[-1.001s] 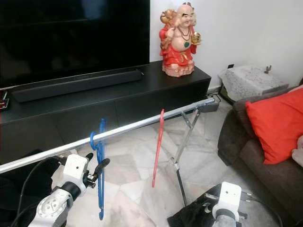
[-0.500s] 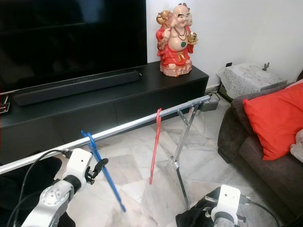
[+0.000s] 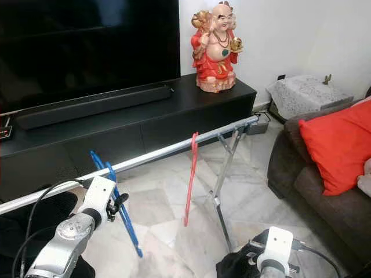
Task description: Hang hanger
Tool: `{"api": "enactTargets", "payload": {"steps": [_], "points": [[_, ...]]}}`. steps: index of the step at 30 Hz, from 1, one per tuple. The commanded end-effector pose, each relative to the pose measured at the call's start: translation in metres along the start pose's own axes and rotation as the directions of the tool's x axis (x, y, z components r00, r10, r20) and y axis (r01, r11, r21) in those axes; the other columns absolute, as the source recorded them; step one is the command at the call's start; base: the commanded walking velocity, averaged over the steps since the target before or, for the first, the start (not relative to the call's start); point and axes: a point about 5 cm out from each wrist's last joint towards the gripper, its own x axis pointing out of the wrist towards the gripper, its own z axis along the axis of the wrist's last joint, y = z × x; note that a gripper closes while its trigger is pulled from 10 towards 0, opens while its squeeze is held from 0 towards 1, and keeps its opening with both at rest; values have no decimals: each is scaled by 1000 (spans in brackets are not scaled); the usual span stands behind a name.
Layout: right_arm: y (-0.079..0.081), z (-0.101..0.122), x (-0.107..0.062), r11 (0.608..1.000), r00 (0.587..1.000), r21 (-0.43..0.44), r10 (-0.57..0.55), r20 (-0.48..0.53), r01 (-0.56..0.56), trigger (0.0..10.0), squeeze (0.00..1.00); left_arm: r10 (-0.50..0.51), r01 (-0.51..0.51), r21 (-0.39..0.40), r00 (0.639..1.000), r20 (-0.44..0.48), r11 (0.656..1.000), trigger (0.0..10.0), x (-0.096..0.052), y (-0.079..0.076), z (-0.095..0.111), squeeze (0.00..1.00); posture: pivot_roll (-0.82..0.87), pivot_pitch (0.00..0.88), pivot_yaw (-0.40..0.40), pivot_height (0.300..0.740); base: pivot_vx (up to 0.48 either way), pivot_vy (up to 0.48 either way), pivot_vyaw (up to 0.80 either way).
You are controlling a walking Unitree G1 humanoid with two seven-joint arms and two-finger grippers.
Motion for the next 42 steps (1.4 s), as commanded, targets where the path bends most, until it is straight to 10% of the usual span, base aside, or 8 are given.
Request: {"api": "enactTargets", "payload": {"steps": [1, 20, 23, 24, 42], "points": [[4, 4, 2, 1000, 1000, 10, 6, 12, -6, 10000, 0, 51, -52, -13, 999, -12, 999, 10000, -1, 6, 4, 0, 152, 13, 29, 740, 0, 0, 0], [3, 2, 1, 1000, 1000, 4, 12, 6, -12, 10000, 0, -64, 65, -46, 998, 18, 997, 10000, -7, -8, 4, 0, 154, 32, 21, 740, 0, 0, 0], [3, 2, 1, 1000, 1000, 4, 12, 5, -12, 10000, 0, -76, 77, -63, 997, 25, 995, 863, -6, -10, 1, 0, 153, 32, 22, 740, 0, 0, 0], [3, 2, 1, 1000, 1000, 4, 12, 4, -12, 10000, 0, -88, 90, -80, 996, 35, 993, 0, -5, -12, 1, 0, 151, 33, 22, 740, 0, 0, 0], [4, 0, 0, 1000, 1000, 4, 18, -6, -18, 10000, 0, -94, 96, -57, 995, 31, 994, 0, -4, -13, -5, 0, 152, 36, 21, 740, 0, 0, 0]]}}
